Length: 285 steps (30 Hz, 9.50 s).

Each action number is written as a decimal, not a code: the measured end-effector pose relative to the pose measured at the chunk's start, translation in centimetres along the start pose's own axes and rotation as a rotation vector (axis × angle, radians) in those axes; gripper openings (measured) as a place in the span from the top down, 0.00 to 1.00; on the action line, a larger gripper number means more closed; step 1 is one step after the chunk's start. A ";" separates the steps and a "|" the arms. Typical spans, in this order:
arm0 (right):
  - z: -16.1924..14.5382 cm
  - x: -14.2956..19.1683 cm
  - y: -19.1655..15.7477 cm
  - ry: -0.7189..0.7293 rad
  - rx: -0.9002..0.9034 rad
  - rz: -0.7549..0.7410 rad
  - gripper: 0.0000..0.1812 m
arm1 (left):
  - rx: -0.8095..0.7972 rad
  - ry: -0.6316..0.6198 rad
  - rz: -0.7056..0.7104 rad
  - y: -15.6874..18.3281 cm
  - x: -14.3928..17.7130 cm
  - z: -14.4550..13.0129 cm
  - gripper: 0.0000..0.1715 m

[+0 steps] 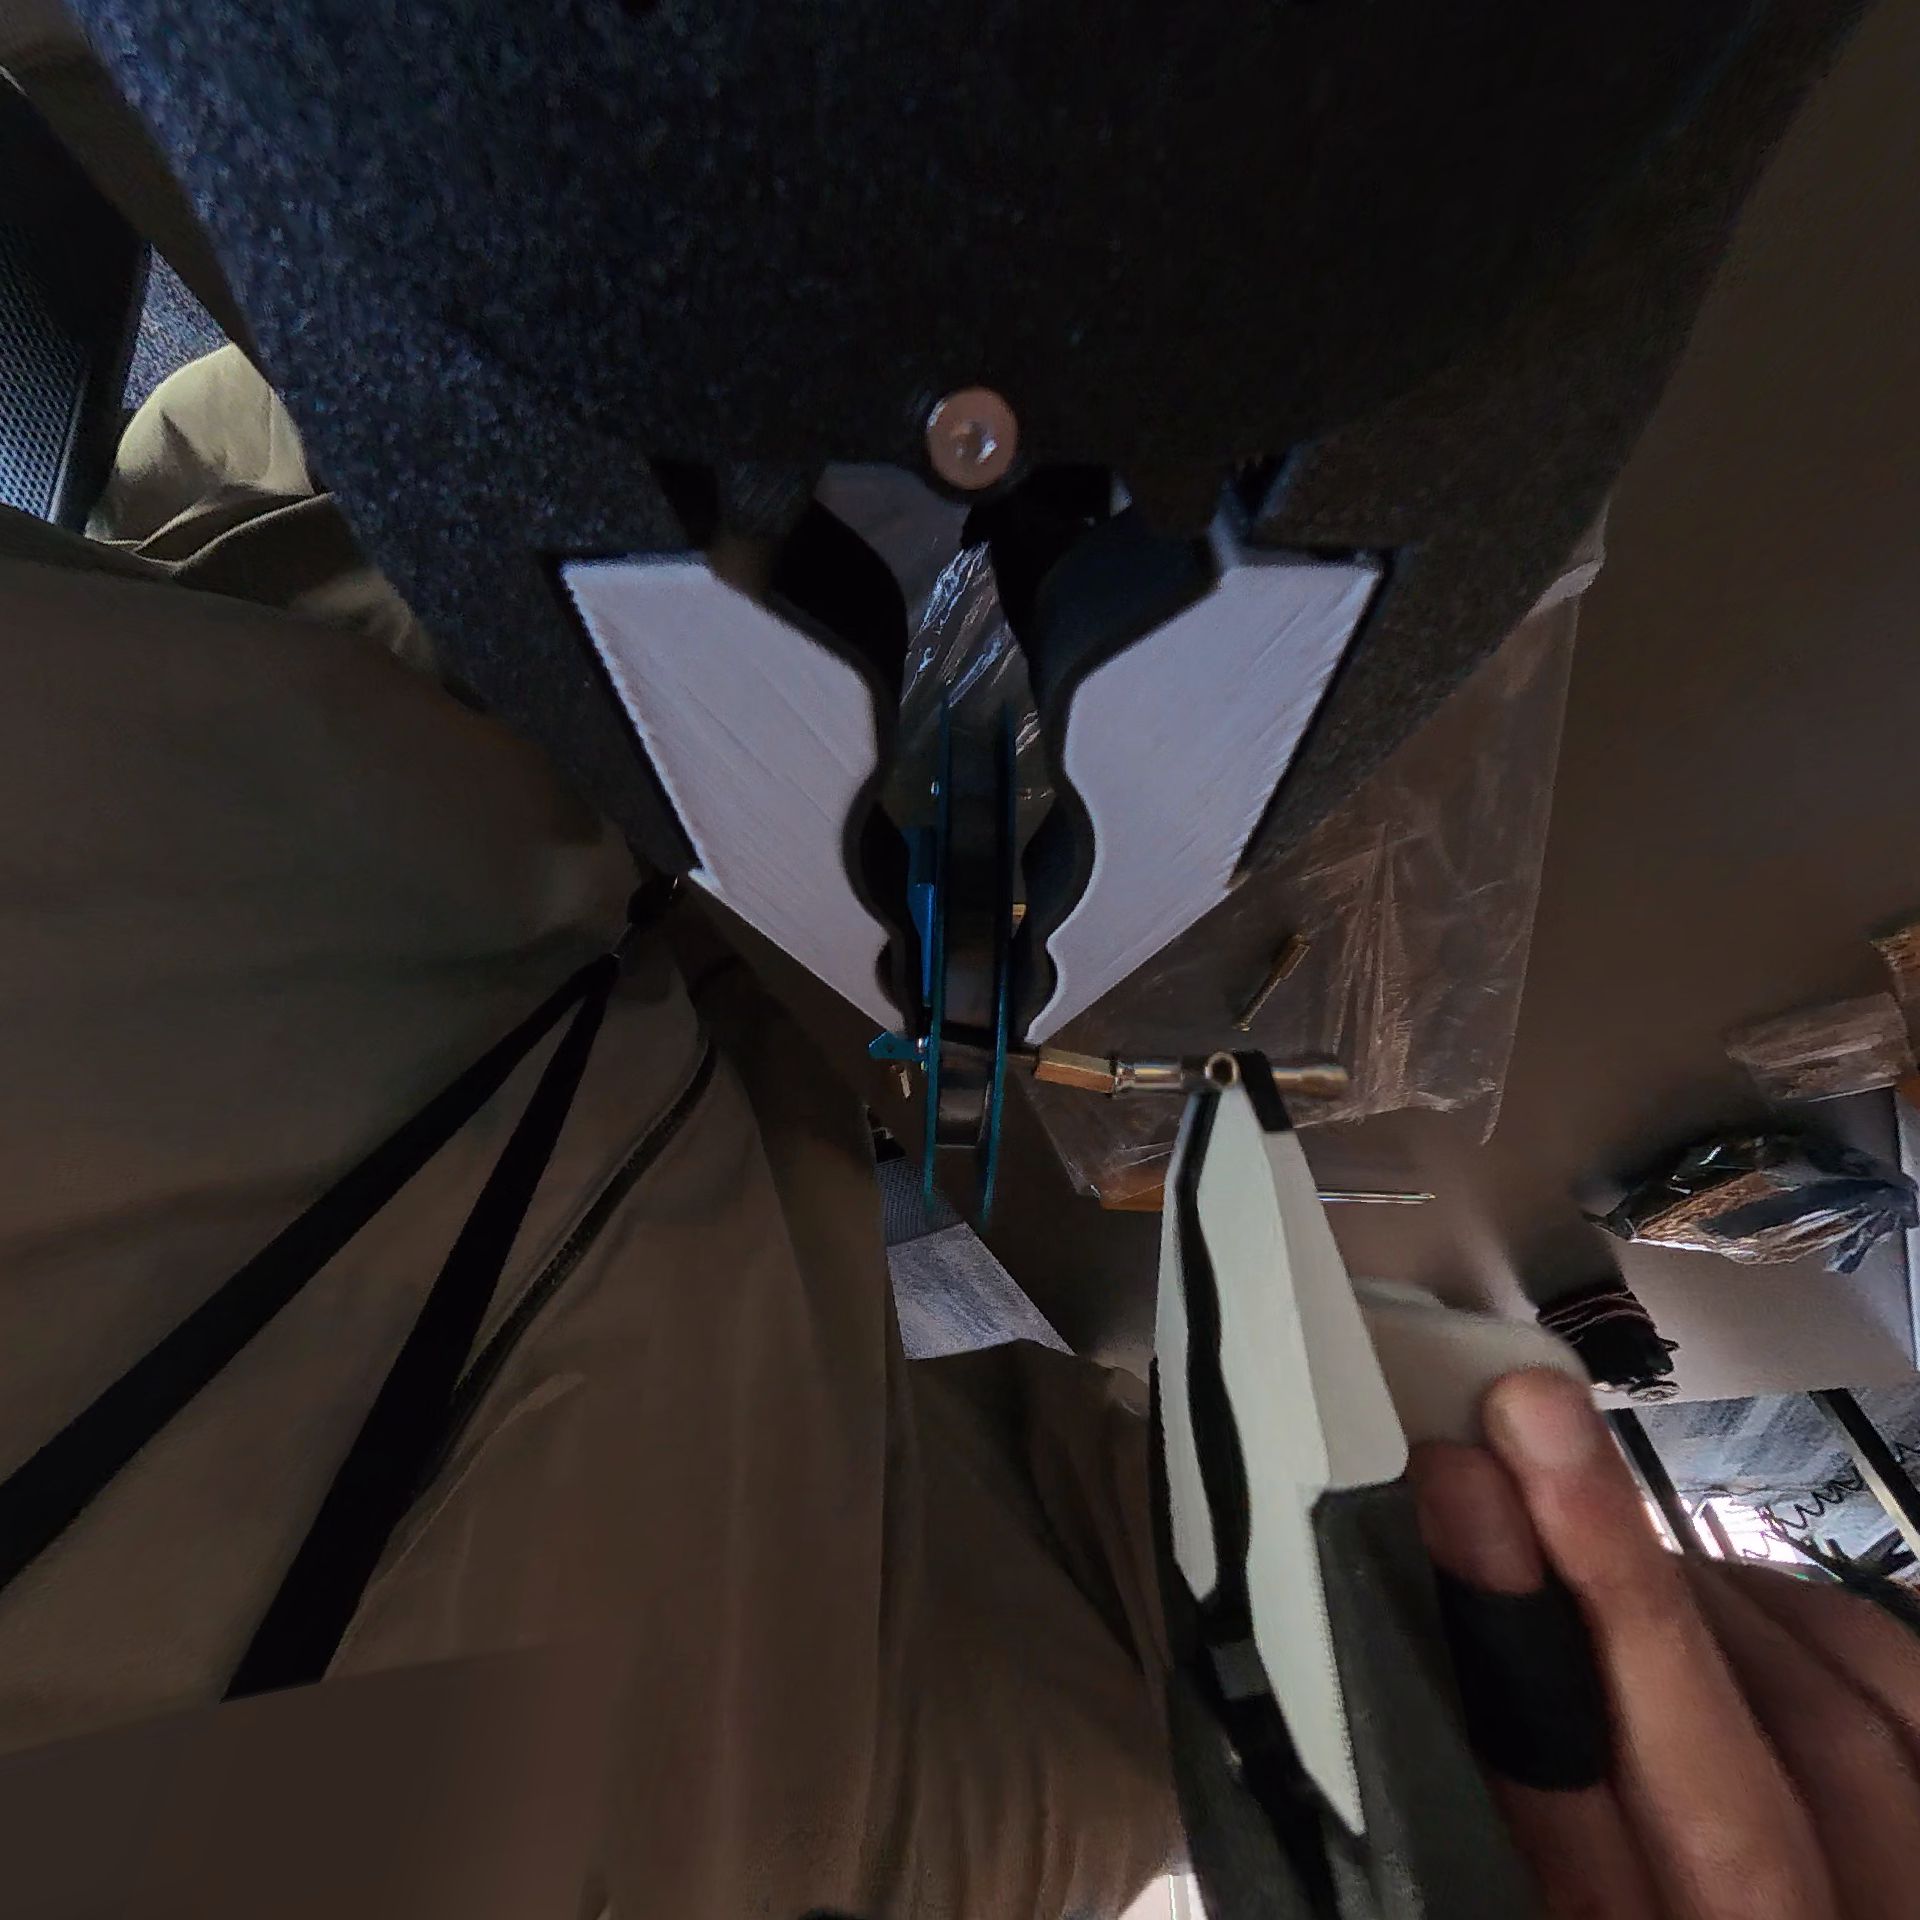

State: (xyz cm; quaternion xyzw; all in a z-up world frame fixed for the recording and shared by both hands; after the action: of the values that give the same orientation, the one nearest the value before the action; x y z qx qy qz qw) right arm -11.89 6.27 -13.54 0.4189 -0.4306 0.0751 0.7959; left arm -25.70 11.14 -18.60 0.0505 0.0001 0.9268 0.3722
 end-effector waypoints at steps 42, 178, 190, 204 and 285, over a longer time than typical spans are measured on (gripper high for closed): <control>-3.2 1.6 -4.6 0.629 -1.337 0.110 0.71 | 0.050 -0.084 0.204 0.5 -1.0 1.2 0.92; -3.4 4.4 -12.6 0.859 -1.269 -0.279 0.92 | -0.024 -0.549 0.114 -10.7 3.1 -5.2 0.95; -5.2 3.5 -6.4 0.842 -1.140 0.230 0.93 | 0.036 -0.100 0.149 -5.0 2.7 1.1 0.96; -7.4 -1.1 -2.8 1.368 -1.100 0.772 0.93 | 0.079 0.159 0.166 -3.2 0.6 0.7 0.97; -3.8 -1.5 -4.4 0.880 -1.015 0.808 0.92 | 0.485 0.059 -0.190 -3.5 -2.1 -1.0 0.98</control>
State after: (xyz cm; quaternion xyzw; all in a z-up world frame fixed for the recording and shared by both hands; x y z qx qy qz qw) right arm -8.30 6.61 -18.37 -0.2536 -0.1760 0.3120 0.8985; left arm -21.91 12.26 -19.90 0.1113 0.2379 0.8616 0.4343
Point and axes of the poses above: each gripper's, where its closed fingertips meet, x back along the fingers, z out of its top, y = z × x across the jaws, the point moved 9 cm from there along x, back along the fingers, and after that the axes turned 8 degrees about y, right-handed, at the moved point
